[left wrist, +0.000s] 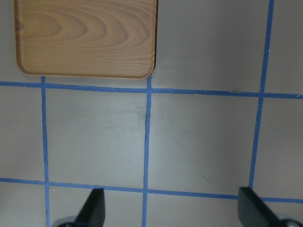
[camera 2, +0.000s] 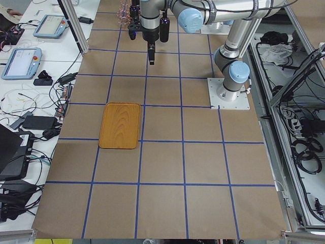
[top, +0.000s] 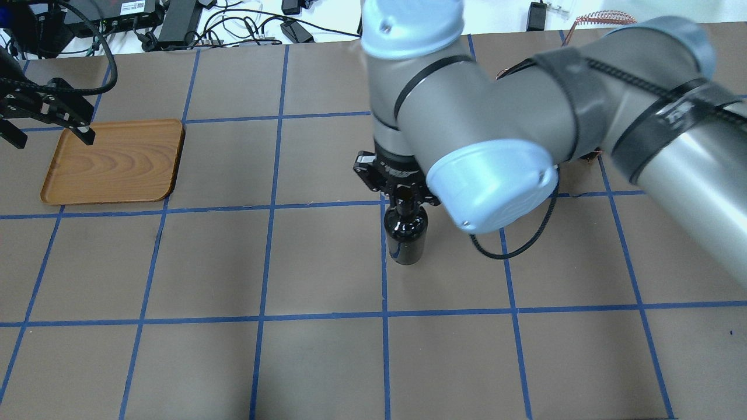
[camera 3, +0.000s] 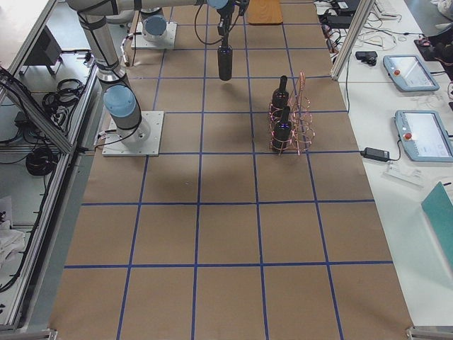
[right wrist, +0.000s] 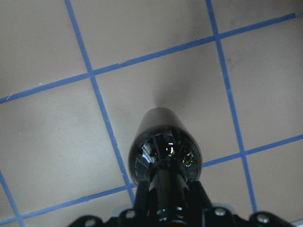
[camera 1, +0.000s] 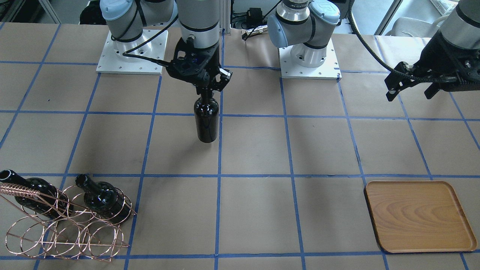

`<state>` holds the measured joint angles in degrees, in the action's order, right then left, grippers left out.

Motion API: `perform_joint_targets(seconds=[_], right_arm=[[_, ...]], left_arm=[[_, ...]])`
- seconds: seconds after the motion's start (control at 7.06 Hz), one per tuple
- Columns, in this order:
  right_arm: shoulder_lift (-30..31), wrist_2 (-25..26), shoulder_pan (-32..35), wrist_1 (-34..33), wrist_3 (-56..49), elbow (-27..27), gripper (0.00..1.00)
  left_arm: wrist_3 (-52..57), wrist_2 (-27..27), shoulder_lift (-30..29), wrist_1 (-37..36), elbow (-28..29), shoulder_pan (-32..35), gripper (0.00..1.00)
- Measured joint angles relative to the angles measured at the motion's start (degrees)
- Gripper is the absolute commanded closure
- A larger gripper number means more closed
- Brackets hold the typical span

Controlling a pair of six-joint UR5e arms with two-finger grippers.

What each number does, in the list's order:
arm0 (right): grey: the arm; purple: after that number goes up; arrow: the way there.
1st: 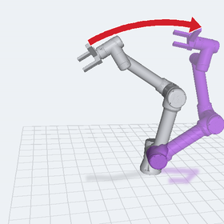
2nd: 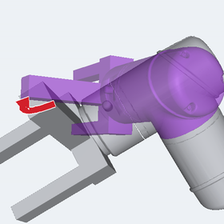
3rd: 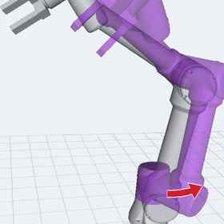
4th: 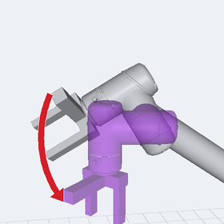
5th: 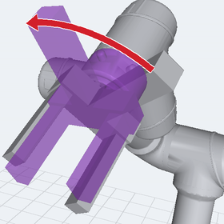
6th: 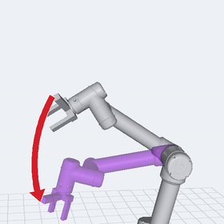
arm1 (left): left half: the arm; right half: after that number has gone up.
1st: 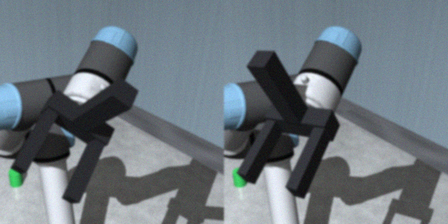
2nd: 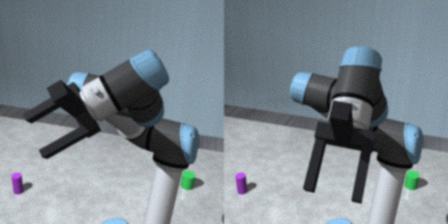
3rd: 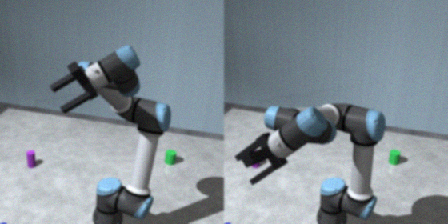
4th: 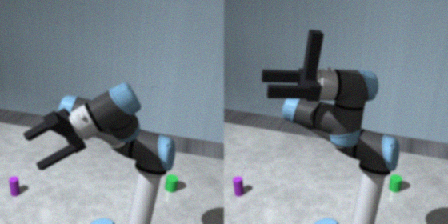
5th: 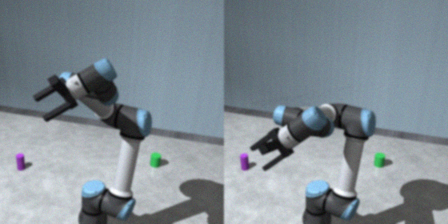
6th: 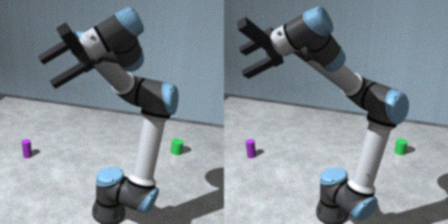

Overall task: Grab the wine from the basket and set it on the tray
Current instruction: 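Carry the bottle toward the table center with the right gripper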

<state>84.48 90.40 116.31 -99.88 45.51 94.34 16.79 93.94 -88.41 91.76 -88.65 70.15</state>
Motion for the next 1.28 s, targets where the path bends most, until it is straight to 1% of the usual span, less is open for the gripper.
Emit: perform_joint_targets(seconds=[0.28, 0.43, 1.13, 1.28], right_arm=[[-1.23, -0.03, 5.31, -2.38, 7.24, 1.36, 1.00], [-1.36, -0.06, 6.60, -2.60, 8.64, 1.57, 1.00], [-1.54, -0.34, 7.70, -3.20, 9.71, 1.72, 1.00], [-1.54, -0.42, 7.70, -3.21, 9.74, 1.73, 0.90]], left_arm=[[0.00, 0.04, 0.05, 0.00, -0.09, 0.03, 0.00], [0.00, 0.00, 0.07, 0.00, -0.12, 0.04, 0.00], [0.00, -0.05, 0.06, -0.09, -0.18, 0.07, 0.00], [0.00, -0.02, 0.07, -0.09, -0.20, 0.07, 0.00]])
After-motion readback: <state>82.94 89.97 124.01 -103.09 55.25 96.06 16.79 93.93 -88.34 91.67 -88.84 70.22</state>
